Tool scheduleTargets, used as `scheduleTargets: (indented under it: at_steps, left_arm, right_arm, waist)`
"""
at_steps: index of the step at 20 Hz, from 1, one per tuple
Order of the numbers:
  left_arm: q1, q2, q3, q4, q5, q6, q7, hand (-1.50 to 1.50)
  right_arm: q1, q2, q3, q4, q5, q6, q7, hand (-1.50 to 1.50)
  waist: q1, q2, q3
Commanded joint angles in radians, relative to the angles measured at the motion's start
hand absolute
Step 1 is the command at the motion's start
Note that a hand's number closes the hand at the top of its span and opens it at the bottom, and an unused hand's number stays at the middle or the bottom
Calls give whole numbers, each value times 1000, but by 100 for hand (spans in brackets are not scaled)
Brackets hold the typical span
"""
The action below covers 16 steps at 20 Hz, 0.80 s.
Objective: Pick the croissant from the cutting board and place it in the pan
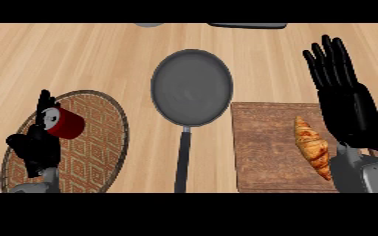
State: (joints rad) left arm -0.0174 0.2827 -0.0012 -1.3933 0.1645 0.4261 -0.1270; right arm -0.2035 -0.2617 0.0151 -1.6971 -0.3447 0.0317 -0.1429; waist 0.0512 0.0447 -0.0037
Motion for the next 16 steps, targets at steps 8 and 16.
scheduleTargets:
  at_steps: [8, 16]
  left_arm:
    - [-140, 17, -87, -68, 82, -177, 171, 0]
    - [-153, 51, -70, -153, 128, -207, 284, 0]
  right_arm:
    - [-152, -434, 143, 85, 257, 397, 83, 150]
    - [-34, -704, -31, 151, 480, 470, -401, -150]
  waist:
    - [-60, -41, 3]
    - [-61, -45, 7]
